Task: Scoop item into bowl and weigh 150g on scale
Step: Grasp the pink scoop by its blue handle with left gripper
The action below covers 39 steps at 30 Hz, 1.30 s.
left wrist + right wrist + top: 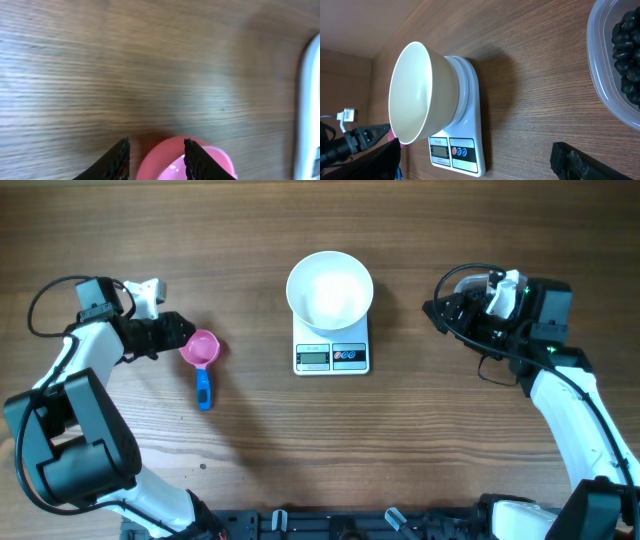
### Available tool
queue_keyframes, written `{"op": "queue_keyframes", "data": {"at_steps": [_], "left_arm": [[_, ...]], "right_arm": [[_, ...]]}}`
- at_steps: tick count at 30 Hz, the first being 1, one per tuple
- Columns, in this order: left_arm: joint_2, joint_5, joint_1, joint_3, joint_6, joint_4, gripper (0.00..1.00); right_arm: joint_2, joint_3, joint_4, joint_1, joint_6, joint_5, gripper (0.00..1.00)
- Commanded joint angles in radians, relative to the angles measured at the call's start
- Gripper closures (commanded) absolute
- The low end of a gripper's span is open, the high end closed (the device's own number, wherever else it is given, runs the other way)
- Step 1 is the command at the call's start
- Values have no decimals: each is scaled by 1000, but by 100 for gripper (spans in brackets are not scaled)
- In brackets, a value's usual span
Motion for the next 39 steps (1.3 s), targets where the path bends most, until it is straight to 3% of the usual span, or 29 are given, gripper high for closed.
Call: {"op": "queue_keyframes", "data": {"at_steps": [1, 6, 13, 21, 30, 39], "left_arm": [[1, -35, -6, 9, 60, -21, 61], [1, -2, -10, -6, 83, -31, 59], [-2, -2, -9, -6, 82, -33, 45], [-16, -2, -10, -3, 117, -110, 48], [2, -18, -10, -16, 131, -90, 49], [-29, -10, -8, 76, 138, -179, 43]], "right_arm": [[11, 10, 1, 2, -23, 17, 2], [11, 10, 2, 2, -23, 16, 1], [11, 10, 8, 2, -23, 21, 2], [11, 10, 9, 2, -24, 43, 2], [11, 10, 5, 2, -32, 43, 1], [11, 10, 6, 2, -48, 50, 2]]}}
